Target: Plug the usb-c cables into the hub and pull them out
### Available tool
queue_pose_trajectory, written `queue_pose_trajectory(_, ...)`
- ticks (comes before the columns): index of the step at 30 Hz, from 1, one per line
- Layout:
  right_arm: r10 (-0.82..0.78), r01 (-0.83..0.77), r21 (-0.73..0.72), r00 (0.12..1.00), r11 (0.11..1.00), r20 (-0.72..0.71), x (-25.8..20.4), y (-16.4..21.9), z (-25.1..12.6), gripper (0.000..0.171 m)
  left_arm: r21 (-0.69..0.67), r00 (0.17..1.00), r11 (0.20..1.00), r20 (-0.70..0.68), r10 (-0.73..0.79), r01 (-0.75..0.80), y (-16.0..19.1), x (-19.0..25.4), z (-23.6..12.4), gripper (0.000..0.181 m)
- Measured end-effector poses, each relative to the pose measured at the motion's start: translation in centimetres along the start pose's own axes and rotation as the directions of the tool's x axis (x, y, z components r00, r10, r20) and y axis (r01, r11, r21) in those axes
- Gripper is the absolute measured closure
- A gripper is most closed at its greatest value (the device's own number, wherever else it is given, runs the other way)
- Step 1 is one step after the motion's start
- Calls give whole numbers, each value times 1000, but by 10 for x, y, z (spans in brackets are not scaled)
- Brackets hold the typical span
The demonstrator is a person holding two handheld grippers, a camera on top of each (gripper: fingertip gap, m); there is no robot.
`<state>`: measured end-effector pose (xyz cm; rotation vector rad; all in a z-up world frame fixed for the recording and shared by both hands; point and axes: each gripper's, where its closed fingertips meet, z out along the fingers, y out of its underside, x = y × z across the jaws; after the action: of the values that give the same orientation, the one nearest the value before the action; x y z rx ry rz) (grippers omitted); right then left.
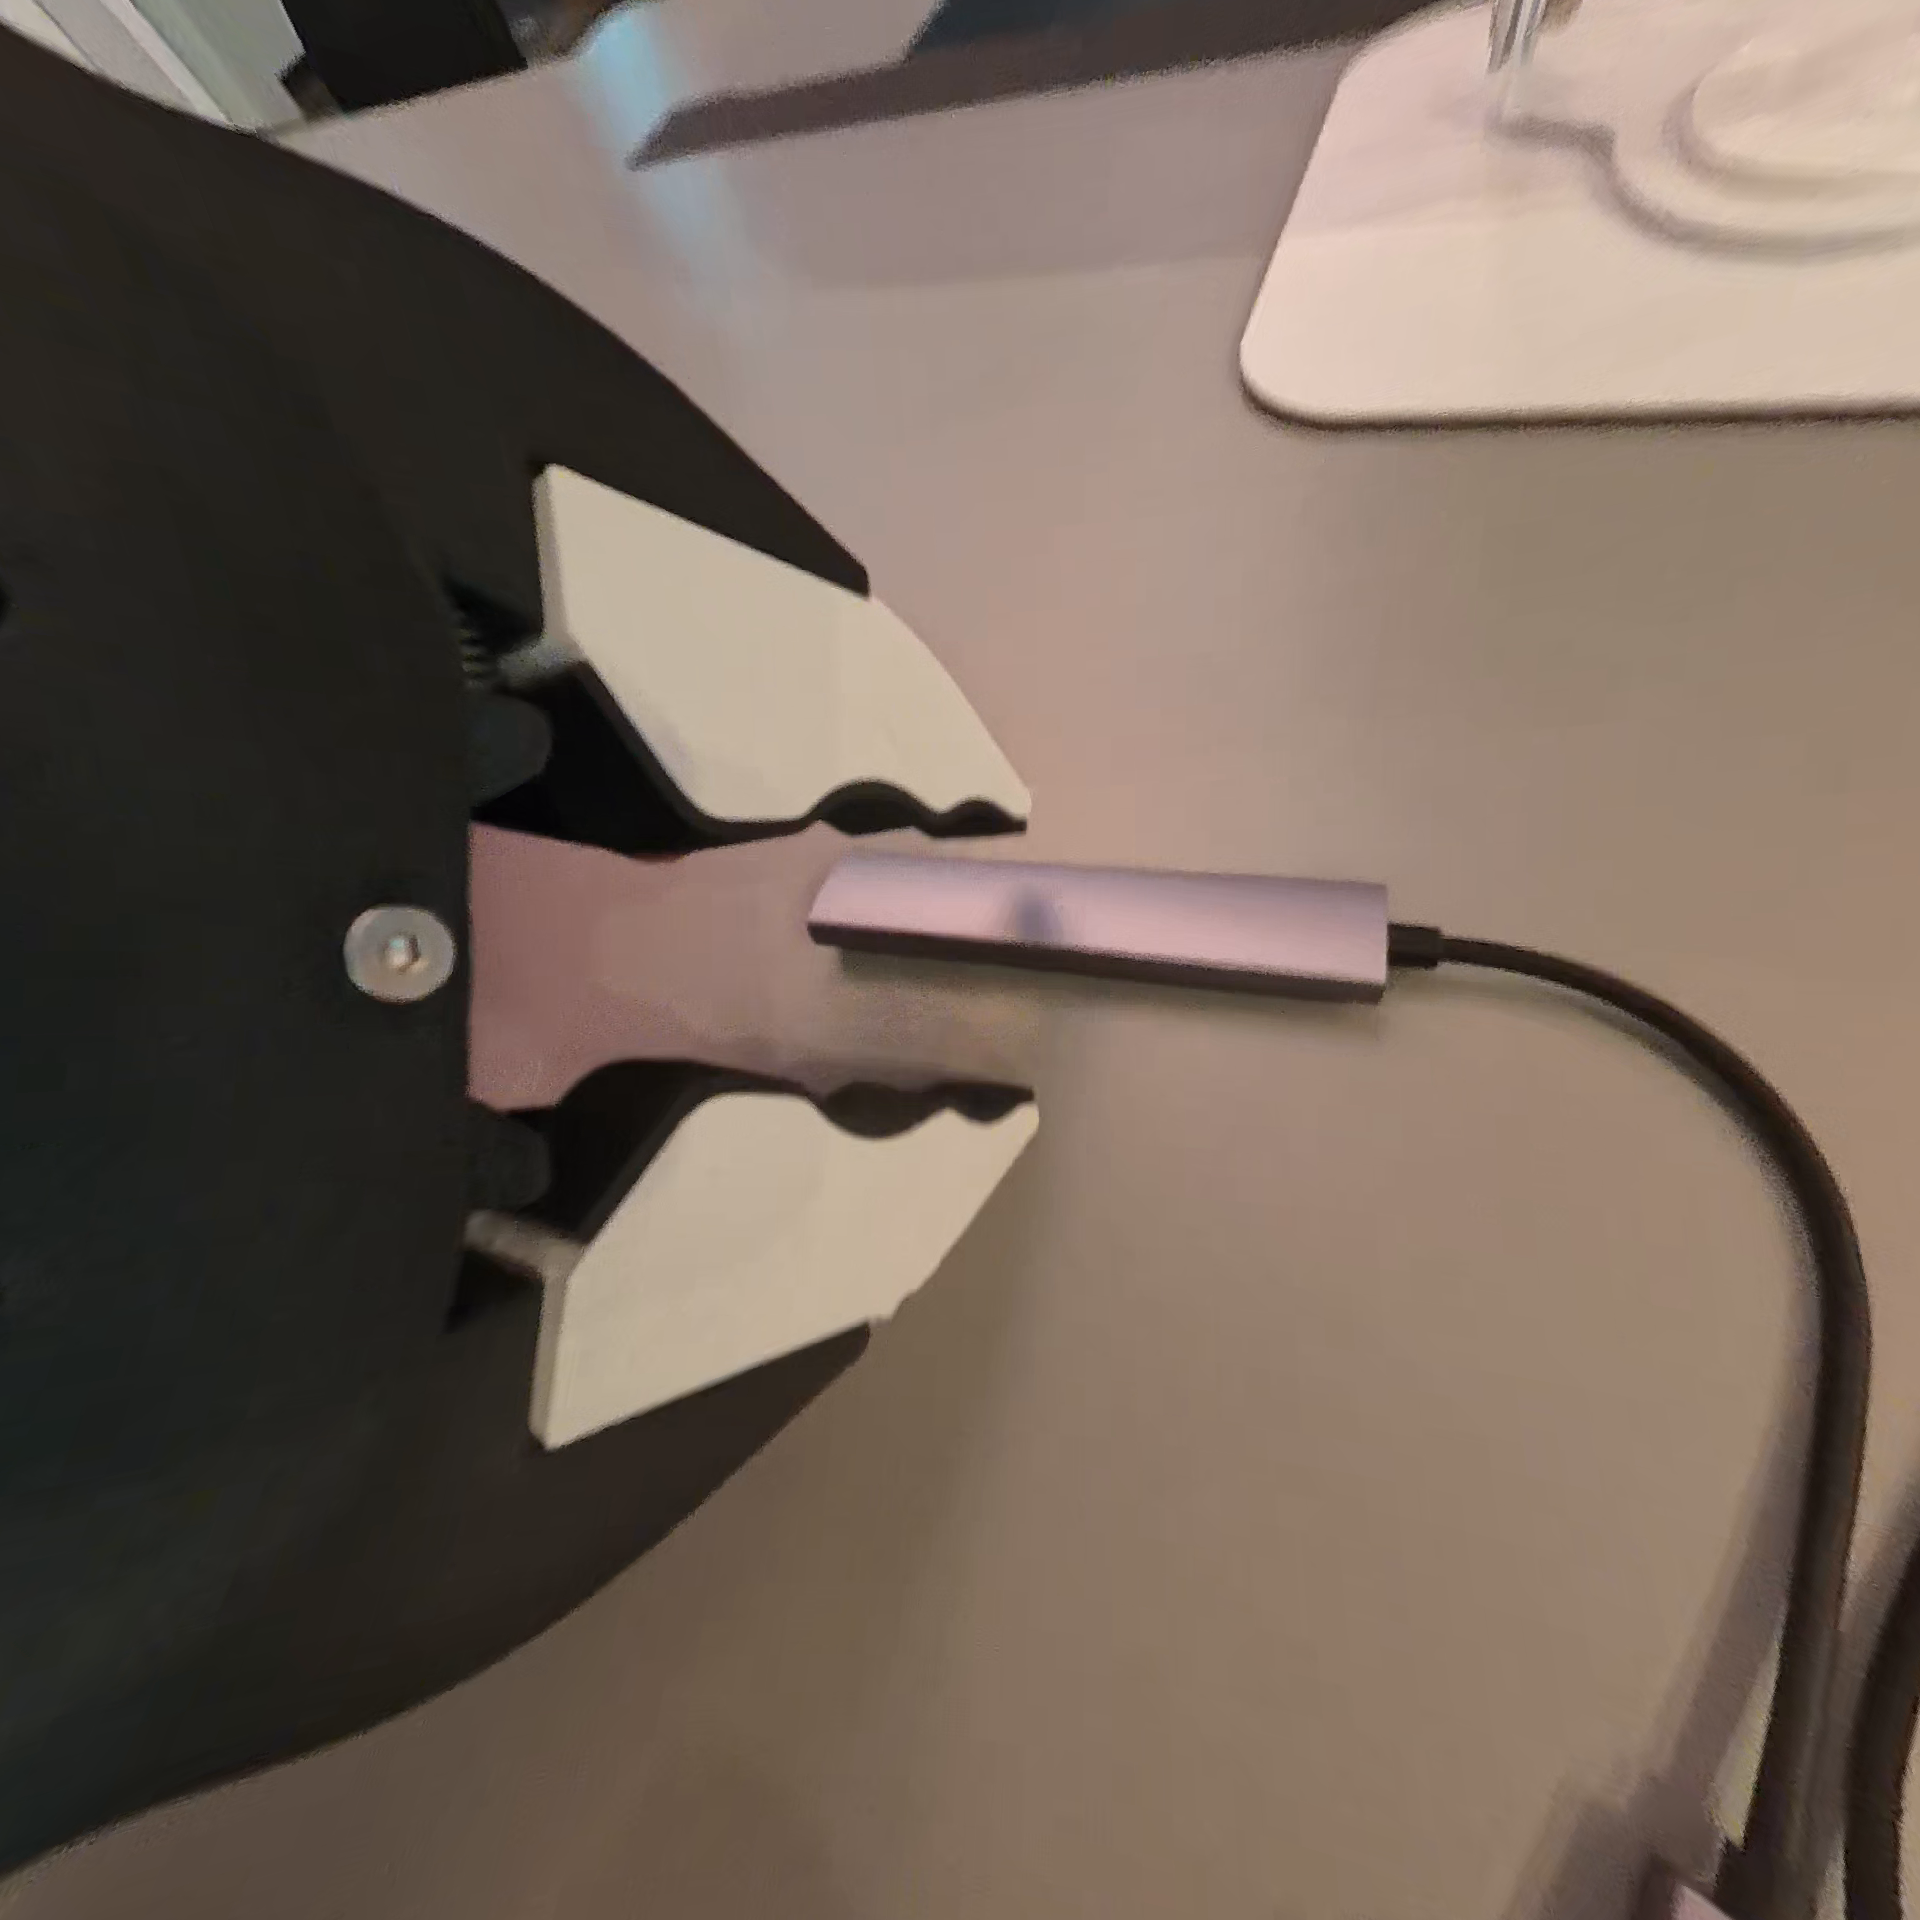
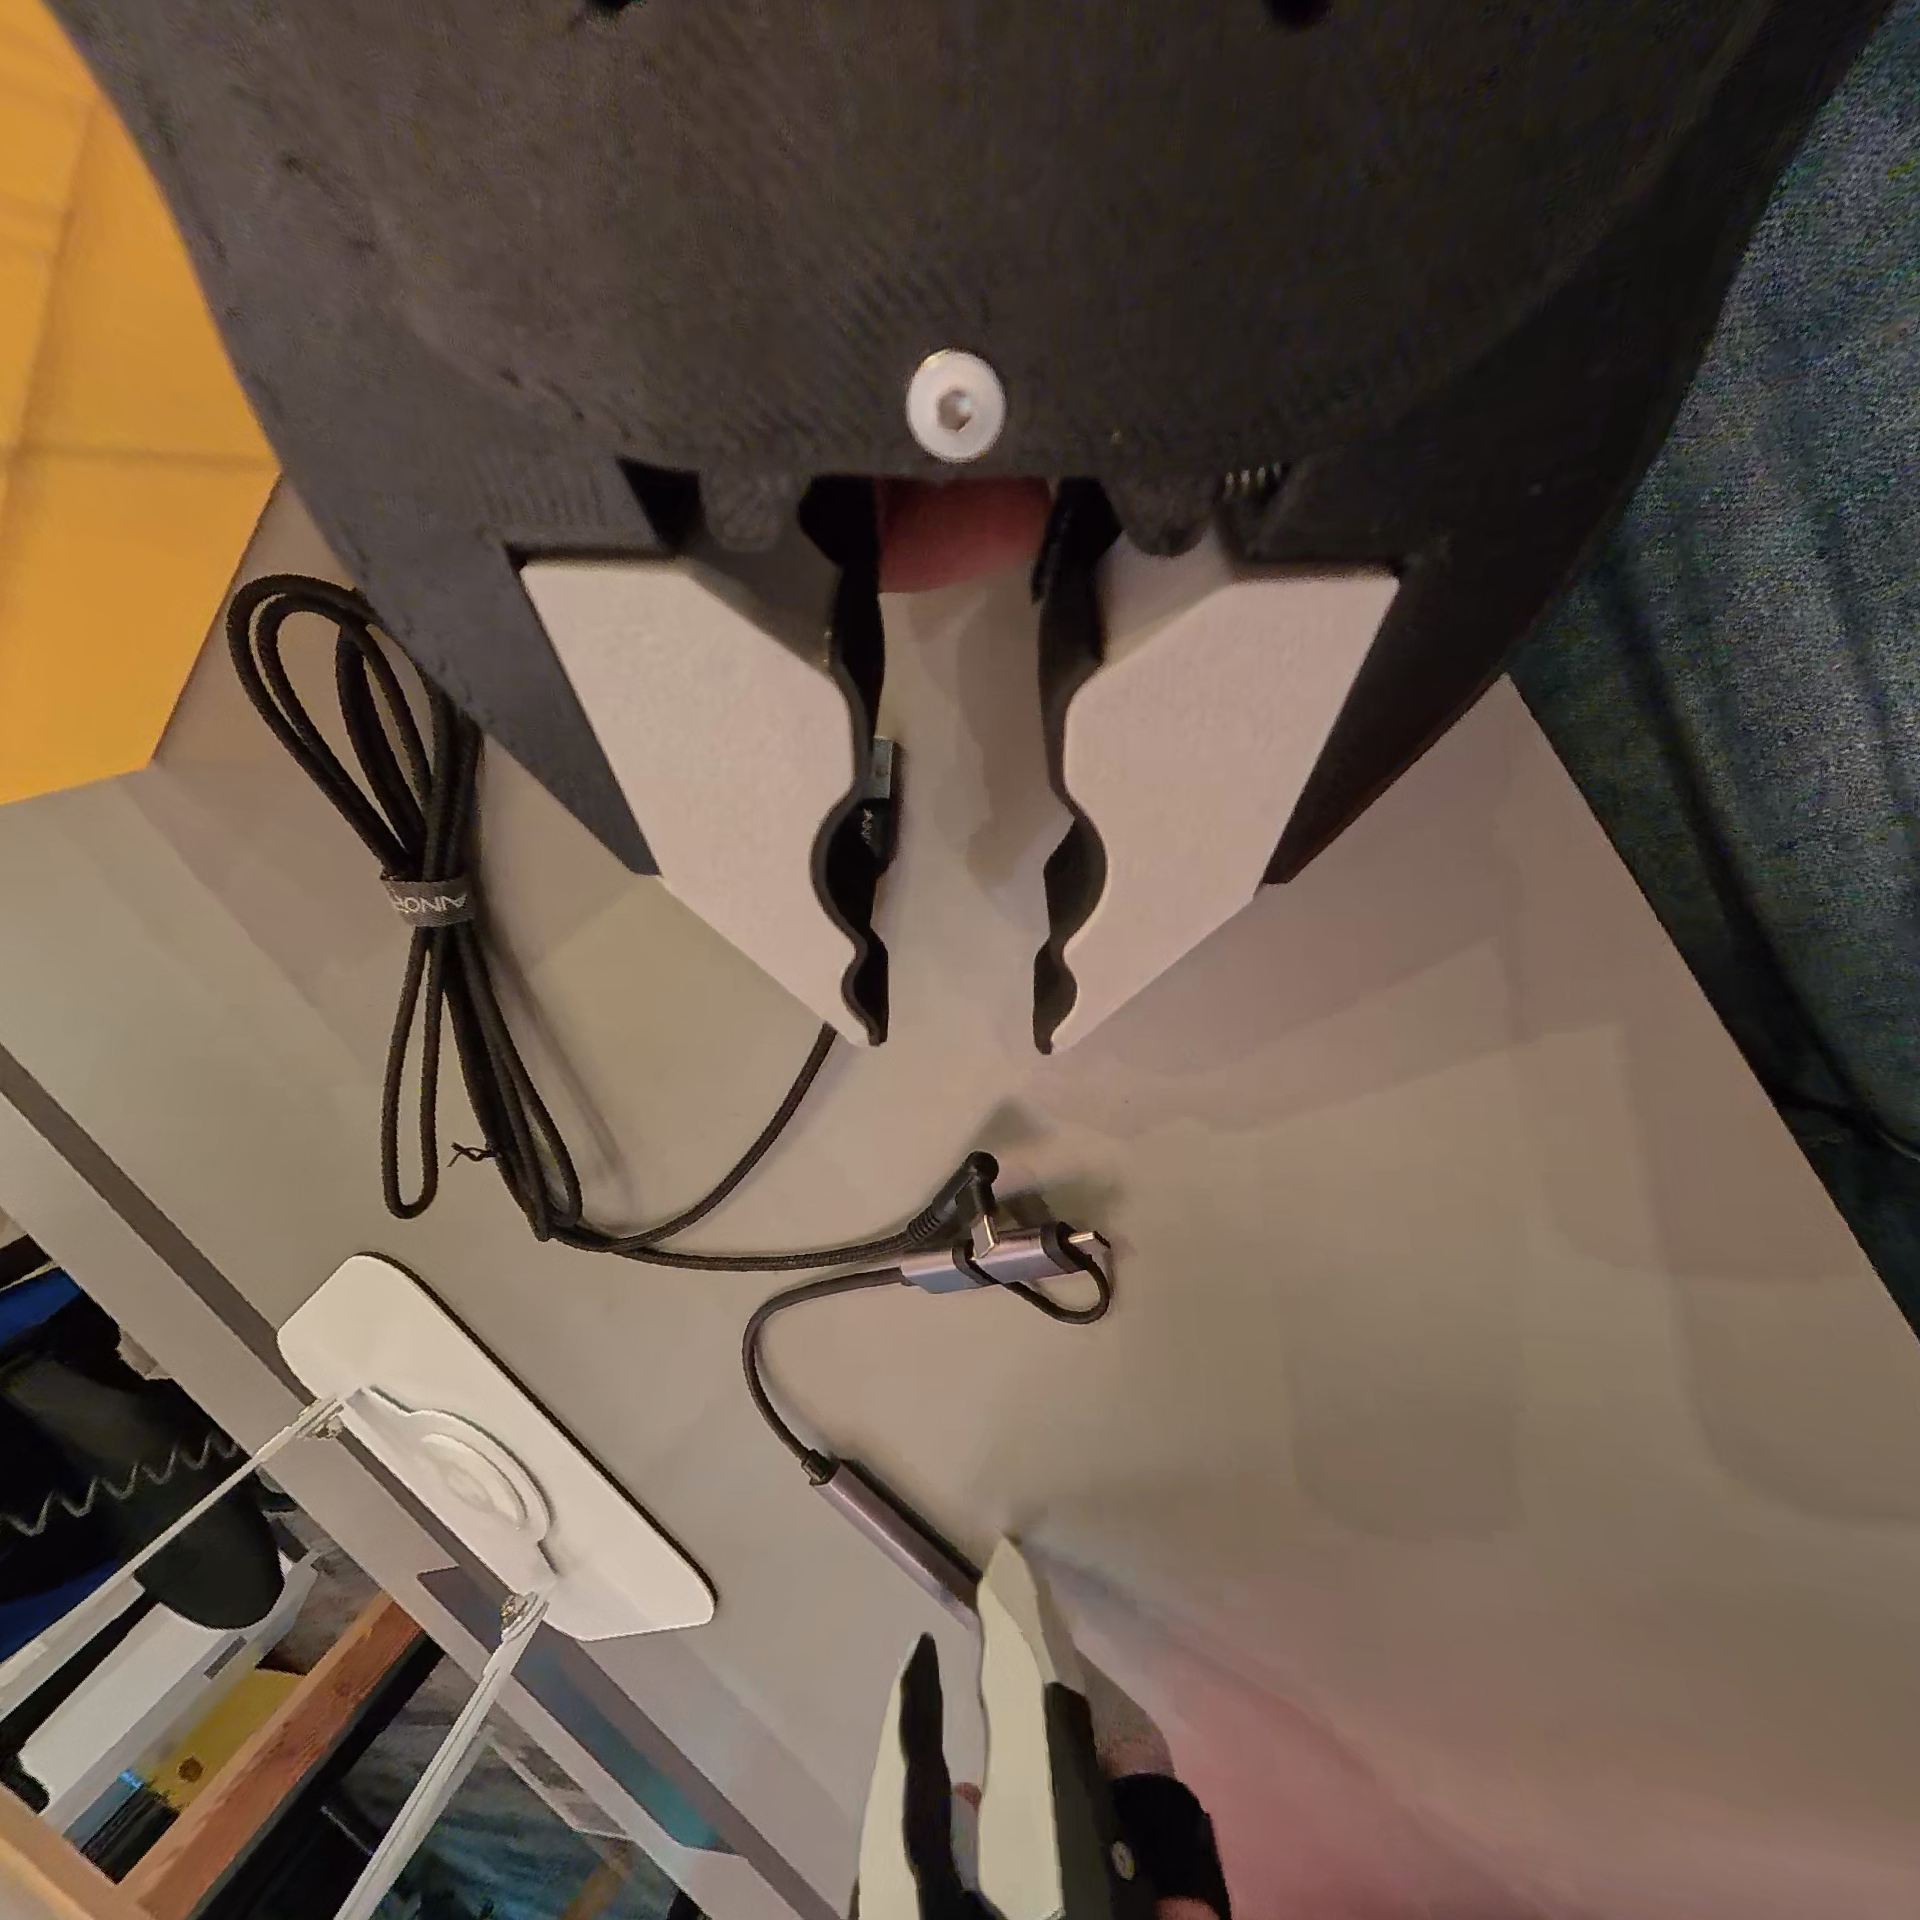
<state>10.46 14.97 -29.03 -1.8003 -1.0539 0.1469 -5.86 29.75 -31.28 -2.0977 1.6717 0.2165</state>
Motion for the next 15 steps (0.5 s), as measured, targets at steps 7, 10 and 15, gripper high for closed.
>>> queue_pose_trajectory(7, 6, -6, -9, 1000, 1000, 4, 0, 1, 1, 146, 24, 934, 991, -337, -117, 132, -14, 4, 14, 150)
queue_pose_trajectory(10, 4, -4, -6, 1000, 1000, 6, 0, 1, 0, 146, 30, 916, 993, -389, -93, 113, -18, 1, 17, 159)
queue_pose_trajectory(15, 13, -13, 8, 1000, 1000, 5, 1, 0, -1, 146, 40, 933, 998, -358, -37, 55, -16, 0, 17, 160)
